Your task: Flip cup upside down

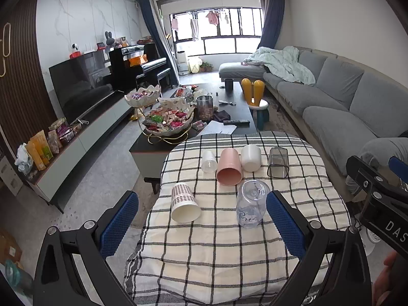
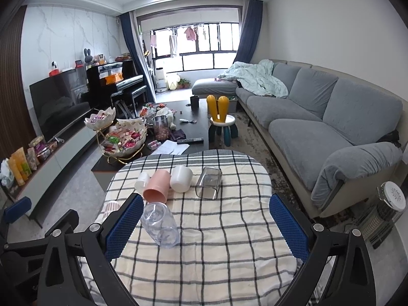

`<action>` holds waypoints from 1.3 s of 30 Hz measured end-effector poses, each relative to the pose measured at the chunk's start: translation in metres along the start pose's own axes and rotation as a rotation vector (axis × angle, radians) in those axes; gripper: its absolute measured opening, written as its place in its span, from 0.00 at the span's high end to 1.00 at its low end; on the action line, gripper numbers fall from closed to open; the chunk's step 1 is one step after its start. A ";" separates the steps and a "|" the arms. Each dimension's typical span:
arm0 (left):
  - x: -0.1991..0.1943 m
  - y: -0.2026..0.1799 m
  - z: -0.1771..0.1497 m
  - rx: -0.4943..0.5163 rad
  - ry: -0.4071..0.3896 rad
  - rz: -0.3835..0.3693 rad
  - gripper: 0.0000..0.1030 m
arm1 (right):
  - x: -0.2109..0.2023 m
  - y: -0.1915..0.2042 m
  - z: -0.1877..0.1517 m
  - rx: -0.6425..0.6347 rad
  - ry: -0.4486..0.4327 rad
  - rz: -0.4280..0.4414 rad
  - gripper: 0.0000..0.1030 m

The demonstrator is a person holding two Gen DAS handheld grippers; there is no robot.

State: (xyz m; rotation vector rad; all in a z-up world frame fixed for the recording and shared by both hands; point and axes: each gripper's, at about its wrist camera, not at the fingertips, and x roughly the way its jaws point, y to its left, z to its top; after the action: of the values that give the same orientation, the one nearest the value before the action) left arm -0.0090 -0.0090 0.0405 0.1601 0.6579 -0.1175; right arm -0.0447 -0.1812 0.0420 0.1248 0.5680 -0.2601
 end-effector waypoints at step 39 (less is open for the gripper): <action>0.004 0.004 0.000 -0.019 0.019 -0.028 0.00 | 0.006 0.001 0.002 0.002 0.000 -0.003 0.03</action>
State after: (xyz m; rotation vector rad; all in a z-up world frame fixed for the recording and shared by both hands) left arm -0.0053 -0.0056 0.0389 0.1338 0.6804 -0.1370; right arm -0.0384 -0.1822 0.0406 0.1263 0.5681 -0.2632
